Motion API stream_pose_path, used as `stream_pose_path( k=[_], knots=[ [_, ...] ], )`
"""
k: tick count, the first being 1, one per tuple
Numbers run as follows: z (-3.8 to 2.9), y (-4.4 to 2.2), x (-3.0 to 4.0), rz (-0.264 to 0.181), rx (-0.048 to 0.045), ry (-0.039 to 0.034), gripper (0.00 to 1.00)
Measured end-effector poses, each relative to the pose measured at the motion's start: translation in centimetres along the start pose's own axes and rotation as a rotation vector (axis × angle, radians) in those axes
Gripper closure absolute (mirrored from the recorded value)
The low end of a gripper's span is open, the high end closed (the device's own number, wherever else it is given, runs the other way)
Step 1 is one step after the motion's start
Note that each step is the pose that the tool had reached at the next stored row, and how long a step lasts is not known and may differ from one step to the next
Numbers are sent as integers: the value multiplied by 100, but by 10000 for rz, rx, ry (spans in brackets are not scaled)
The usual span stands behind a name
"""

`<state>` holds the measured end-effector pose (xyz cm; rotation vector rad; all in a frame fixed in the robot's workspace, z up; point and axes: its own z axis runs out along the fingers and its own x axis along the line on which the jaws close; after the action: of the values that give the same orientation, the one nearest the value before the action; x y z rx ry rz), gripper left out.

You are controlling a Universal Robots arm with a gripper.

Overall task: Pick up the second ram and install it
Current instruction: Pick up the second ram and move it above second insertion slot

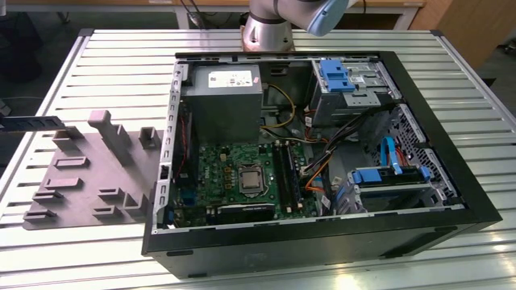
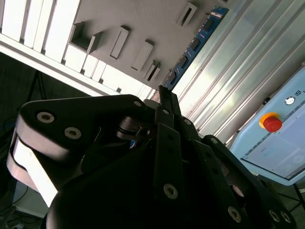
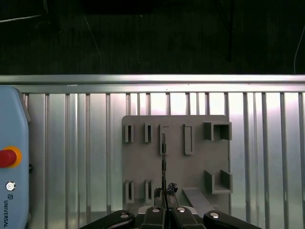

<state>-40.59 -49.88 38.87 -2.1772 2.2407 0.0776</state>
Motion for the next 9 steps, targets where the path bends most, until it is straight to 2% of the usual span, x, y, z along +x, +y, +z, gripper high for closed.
stream_pose_path(
  k=[9],
  knots=[
    [-1, -101, -2, -1, 1, -2, 88]
  ],
)
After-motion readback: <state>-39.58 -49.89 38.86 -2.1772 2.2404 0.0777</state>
